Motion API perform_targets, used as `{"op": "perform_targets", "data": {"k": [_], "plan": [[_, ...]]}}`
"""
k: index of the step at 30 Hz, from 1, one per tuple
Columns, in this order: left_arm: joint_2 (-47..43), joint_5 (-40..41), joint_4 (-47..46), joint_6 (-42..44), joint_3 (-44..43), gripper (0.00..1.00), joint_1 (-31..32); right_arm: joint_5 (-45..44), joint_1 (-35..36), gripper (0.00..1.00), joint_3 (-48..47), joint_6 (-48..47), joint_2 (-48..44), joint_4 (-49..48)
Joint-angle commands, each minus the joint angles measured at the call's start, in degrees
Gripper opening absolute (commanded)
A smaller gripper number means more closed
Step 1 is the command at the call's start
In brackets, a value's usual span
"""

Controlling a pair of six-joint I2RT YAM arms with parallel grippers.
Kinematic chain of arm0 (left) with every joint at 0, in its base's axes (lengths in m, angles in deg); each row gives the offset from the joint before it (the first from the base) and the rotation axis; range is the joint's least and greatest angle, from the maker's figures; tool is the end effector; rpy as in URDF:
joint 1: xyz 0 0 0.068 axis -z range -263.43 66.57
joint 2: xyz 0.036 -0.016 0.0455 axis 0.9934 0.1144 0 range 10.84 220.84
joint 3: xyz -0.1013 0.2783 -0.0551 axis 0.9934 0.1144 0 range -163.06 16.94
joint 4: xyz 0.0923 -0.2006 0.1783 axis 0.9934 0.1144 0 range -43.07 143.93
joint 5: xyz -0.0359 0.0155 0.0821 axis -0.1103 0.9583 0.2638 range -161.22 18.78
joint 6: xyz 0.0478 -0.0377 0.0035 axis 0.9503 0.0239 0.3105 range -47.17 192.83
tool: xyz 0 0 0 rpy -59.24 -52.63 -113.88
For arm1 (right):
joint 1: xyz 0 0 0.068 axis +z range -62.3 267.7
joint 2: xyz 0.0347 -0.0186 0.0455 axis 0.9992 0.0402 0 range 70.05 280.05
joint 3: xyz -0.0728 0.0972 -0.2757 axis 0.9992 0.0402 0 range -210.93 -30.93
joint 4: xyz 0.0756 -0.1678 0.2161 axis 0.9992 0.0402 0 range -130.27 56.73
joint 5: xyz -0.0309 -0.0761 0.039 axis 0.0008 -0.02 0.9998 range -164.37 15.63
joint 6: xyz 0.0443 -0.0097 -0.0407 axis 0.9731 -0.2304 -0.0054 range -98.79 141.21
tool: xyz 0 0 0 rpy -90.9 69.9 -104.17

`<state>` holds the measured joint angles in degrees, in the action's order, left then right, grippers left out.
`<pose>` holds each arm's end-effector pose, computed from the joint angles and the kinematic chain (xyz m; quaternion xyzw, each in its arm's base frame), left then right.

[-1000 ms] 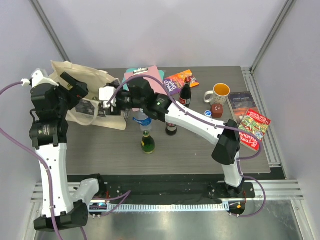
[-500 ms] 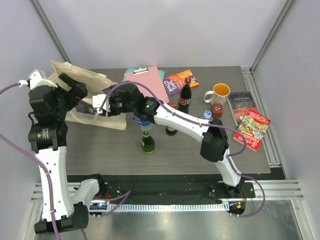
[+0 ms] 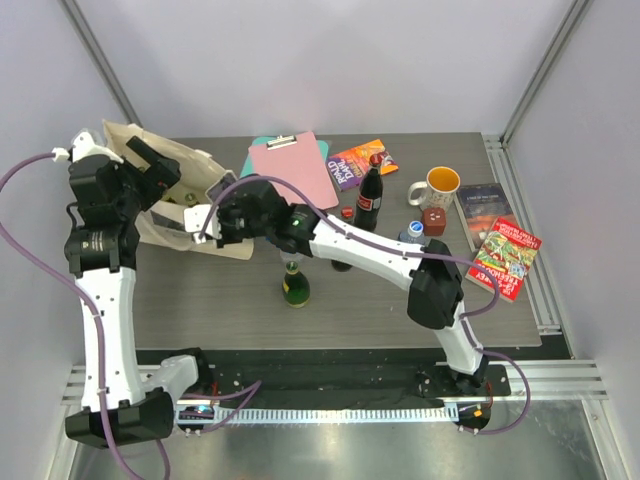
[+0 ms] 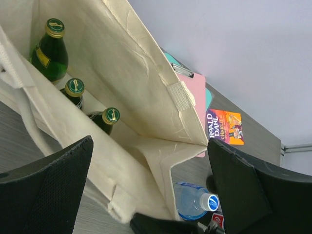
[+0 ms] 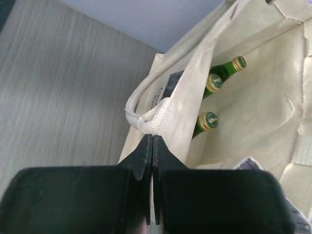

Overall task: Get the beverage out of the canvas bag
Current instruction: Take out the drink from the canvas bag.

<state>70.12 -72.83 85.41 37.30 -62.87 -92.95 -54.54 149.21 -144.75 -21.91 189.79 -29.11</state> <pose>0.2120 0.0342 0.4792 -0.3023 0.7502 -0.1434 0.5704 0.2491 0.4914 0.3658 -0.6895 0.4034 0.2303 0.5557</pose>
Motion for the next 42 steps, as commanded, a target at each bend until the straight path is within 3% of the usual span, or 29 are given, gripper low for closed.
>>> {"op": "perform_targets", "data": {"k": [1, 15, 27, 42], "plan": [[1.09, -0.51, -4.55, 0.81, 0.97, 1.00, -0.41, 2.75, 2.20, 0.01, 2.20, 2.94, -5.13, -1.05], [5.84, 1.08, -7.10, 2.22, 4.93, 0.98, -2.96, 4.33, 2.64, 0.01, 2.11, 7.08, -5.48, -2.63], [11.72, -3.40, -7.89, 2.57, 4.75, 0.95, -3.14, 8.11, 3.17, 0.01, 4.92, 9.19, -6.01, -1.93], [16.82, 1.17, -7.28, 3.89, 5.72, 0.95, -3.93, 9.70, 3.26, 0.01, 4.57, 10.24, -6.19, -1.75]]}}
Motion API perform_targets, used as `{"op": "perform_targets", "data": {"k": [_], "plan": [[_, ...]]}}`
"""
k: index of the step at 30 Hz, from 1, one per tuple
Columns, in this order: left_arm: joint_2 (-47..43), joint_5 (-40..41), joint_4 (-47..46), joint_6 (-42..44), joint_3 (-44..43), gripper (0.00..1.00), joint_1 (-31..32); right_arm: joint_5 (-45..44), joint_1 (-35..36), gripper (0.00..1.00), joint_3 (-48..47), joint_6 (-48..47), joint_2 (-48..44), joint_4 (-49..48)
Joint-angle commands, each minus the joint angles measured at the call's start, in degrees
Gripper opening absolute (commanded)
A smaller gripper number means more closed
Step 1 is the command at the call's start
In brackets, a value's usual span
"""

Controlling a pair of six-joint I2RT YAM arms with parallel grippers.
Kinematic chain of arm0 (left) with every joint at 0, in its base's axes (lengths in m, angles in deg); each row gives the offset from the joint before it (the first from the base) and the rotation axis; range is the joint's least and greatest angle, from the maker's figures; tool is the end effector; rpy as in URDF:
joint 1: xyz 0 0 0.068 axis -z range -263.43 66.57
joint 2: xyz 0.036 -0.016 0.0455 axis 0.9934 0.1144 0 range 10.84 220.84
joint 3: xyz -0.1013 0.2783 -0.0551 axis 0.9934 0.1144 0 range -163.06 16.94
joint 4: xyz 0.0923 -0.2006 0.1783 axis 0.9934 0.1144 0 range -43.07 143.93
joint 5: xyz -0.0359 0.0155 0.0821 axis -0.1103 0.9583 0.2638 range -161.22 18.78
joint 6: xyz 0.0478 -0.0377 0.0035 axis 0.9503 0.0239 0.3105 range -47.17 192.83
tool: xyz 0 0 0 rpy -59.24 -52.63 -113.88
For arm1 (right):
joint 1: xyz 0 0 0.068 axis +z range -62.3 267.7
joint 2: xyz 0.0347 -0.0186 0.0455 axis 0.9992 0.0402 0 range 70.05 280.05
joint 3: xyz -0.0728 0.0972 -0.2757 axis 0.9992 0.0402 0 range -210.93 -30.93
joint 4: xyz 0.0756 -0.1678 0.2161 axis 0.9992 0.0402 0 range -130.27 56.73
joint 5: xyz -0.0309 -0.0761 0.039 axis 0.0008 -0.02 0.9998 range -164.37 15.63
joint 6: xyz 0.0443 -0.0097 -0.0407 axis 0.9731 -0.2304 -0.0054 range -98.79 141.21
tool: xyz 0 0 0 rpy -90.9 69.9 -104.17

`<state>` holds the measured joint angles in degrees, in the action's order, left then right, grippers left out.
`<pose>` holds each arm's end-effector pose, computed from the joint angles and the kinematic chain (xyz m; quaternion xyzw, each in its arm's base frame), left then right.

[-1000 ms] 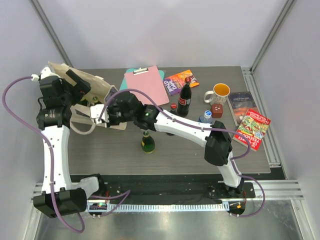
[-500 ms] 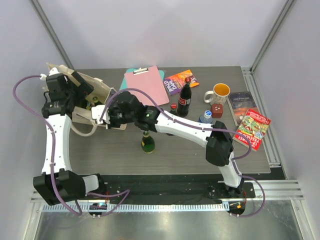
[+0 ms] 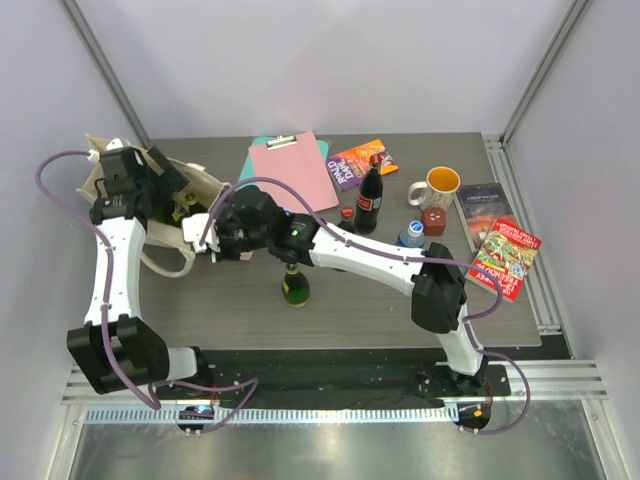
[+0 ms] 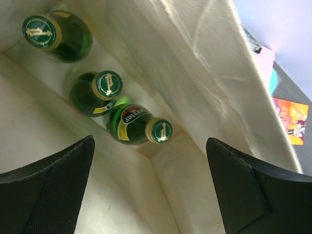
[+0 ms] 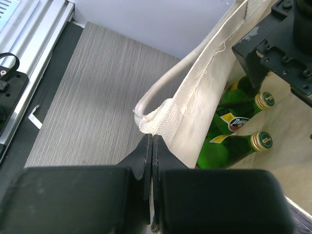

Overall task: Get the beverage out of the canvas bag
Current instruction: Take out the drink from the canvas bag.

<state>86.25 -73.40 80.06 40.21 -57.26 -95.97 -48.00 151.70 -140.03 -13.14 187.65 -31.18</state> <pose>0.3078 0.0667 0.3841 -0.3314 0.8198 -0.0979 0.4566 0.2186 0.4942 0.3583 -0.6826 0.4117 0.3251 0.5089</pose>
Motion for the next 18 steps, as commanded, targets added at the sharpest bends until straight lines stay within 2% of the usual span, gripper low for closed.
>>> {"op": "perform_targets", "data": {"k": [1, 10, 18], "plan": [[0.87, 1.65, -1.84, 0.89, 0.01, 0.95, -0.91, 2.99, 0.77, 0.01, -0.06, 1.39, -3.96, 0.32], [5.79, 1.65, -0.61, -1.21, -3.06, 0.84, -2.67, 1.67, 0.77, 0.01, -0.41, 0.60, -3.61, 0.15], [9.83, 4.20, 0.27, -2.62, -5.70, 0.78, -2.58, 1.40, 0.68, 0.01, -0.06, 0.16, -3.70, 0.23]]}}
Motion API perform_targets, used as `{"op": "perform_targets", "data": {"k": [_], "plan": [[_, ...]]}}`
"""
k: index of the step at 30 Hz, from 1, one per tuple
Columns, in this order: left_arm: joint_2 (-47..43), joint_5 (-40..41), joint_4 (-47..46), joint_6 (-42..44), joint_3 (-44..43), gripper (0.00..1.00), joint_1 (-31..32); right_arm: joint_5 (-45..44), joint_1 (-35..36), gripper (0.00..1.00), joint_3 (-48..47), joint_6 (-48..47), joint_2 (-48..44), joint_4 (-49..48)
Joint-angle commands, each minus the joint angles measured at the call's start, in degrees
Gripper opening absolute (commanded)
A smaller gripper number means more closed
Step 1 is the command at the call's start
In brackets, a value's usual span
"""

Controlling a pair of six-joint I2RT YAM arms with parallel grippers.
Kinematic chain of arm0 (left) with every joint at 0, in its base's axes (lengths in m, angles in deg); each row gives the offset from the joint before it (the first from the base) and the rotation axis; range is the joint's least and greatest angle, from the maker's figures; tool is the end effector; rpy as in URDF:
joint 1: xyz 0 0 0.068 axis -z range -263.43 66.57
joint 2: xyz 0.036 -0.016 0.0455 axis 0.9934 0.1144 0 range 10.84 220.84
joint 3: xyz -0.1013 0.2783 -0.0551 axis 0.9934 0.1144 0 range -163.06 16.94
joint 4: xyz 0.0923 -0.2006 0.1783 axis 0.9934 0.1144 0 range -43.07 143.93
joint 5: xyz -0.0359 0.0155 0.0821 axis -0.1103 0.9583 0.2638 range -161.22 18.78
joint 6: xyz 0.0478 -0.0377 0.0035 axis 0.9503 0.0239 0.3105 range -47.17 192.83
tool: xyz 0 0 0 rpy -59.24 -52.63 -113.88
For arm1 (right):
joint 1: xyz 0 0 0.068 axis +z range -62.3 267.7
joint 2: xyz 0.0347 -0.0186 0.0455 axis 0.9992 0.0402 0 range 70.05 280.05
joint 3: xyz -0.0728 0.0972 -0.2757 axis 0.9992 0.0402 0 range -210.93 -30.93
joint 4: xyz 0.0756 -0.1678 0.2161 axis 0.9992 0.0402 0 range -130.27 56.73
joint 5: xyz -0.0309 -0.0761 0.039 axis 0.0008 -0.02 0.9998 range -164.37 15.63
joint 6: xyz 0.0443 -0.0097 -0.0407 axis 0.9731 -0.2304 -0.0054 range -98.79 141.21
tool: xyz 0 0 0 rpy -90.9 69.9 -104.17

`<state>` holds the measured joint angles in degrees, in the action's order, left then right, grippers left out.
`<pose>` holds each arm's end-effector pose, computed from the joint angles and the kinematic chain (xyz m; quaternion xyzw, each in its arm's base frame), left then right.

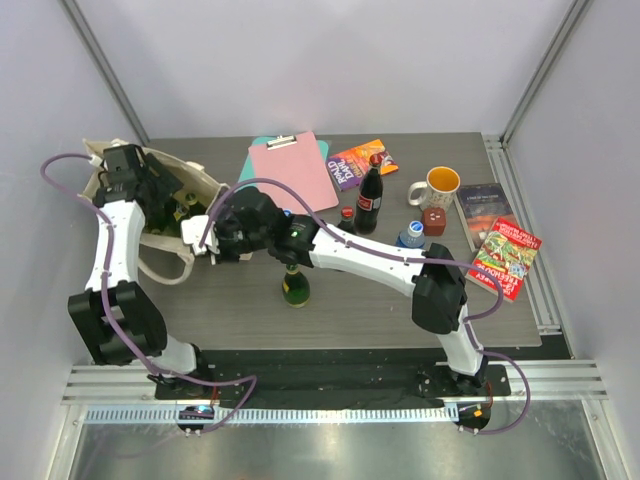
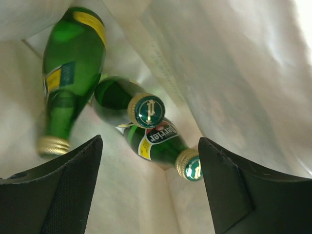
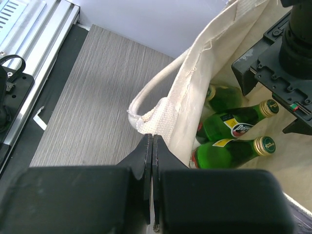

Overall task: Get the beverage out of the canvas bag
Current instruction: Take out the drink from the canvas bag.

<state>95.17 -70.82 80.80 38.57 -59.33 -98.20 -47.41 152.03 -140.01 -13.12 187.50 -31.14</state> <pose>0.3428 0.0907 0.3471 -0.3804 0.8304 -0.0658 0.4019 0.2149 0.4949 0.3595 -0.6846 0.4066 0.3305 0.5068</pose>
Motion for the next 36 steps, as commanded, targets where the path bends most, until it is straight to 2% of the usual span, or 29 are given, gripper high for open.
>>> {"op": "perform_targets", "data": {"k": [1, 12, 27, 36], "plan": [[1.61, 1.44, -0.47, -0.98, -4.32, 0.78, -0.44, 0.64, 0.35, 0.01, -0.08, 0.05, -3.54, 0.02], [2.94, 0.65, 0.76, -0.02, -6.87, 0.76, -0.35, -0.15, 0.00, 0.01, -0.08, -0.04, -3.28, -0.86], [-1.63, 2.41, 2.78, 1.04, -6.79, 0.79, -0.44, -0.33, -0.09, 0.01, 0.27, 0.22, -2.93, -1.74], [3.20, 0.12, 3.57, 1.13, -9.42, 0.78, -0.35, -1.12, -0.18, 0.01, -0.26, -0.13, -2.31, -2.18]]}}
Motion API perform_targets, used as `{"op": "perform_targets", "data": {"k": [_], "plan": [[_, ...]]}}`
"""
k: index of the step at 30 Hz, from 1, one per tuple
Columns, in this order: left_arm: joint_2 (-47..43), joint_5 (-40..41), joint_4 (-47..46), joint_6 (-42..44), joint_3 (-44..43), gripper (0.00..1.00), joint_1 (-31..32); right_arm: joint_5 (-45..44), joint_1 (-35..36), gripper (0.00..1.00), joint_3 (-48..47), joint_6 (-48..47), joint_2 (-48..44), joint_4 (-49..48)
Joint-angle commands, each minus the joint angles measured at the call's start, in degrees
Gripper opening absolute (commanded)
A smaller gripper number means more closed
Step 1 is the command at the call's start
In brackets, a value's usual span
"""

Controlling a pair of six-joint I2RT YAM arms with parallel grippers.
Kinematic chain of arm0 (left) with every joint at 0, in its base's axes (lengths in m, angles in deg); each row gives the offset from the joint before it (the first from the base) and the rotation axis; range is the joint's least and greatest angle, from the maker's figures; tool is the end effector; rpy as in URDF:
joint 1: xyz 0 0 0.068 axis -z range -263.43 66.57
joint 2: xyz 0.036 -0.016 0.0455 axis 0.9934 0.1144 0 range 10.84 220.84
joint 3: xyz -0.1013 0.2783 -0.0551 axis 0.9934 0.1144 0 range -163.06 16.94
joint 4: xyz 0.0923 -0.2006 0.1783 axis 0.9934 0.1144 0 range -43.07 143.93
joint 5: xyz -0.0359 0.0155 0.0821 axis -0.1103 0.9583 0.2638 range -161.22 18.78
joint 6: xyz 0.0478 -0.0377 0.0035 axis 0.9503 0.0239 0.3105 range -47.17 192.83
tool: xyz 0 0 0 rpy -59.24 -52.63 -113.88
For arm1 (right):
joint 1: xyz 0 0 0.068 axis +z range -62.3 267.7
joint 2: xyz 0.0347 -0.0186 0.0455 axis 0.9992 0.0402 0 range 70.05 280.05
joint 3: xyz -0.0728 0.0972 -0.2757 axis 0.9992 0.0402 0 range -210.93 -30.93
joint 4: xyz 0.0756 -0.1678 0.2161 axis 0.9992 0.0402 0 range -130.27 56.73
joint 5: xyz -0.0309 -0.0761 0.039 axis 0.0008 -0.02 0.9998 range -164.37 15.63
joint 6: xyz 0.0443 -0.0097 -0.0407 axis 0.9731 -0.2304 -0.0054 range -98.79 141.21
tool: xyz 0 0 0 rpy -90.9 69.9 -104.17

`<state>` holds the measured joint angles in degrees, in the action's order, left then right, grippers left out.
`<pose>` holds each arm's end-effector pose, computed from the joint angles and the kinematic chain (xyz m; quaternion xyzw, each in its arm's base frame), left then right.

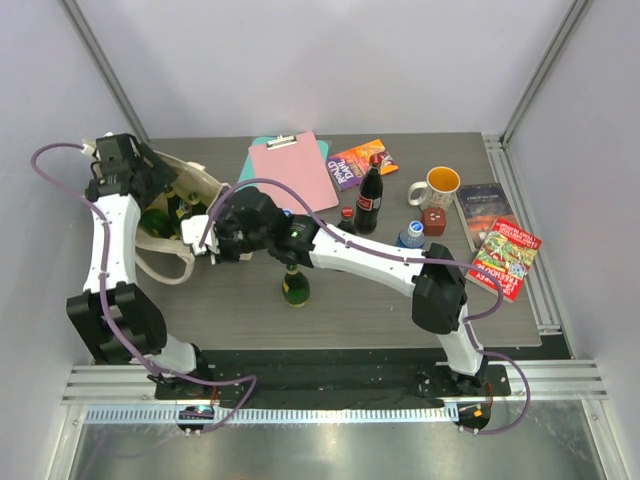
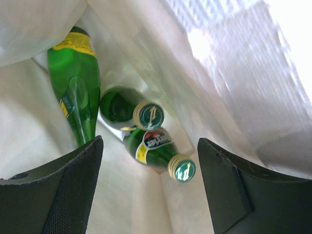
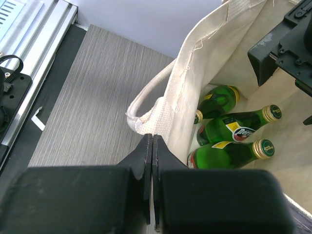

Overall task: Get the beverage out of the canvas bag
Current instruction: Take out the drink from the canvas bag.

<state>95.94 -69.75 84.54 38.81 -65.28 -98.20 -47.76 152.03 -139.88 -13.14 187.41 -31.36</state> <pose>0.3453 0.0922 0.3744 -0.3800 0.8247 -0.0585 0.4147 0.2151 0.4946 0.3599 -0.6835 0.4073 0.3283 0.5091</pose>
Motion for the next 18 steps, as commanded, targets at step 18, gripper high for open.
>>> {"op": "perform_targets", "data": {"k": [18], "plan": [[11.31, -1.30, 2.65, 3.17, -8.93, 0.65, 0.44, -1.21, -0.18, 0.01, -0.13, -0.37, -2.22, -1.96]]}}
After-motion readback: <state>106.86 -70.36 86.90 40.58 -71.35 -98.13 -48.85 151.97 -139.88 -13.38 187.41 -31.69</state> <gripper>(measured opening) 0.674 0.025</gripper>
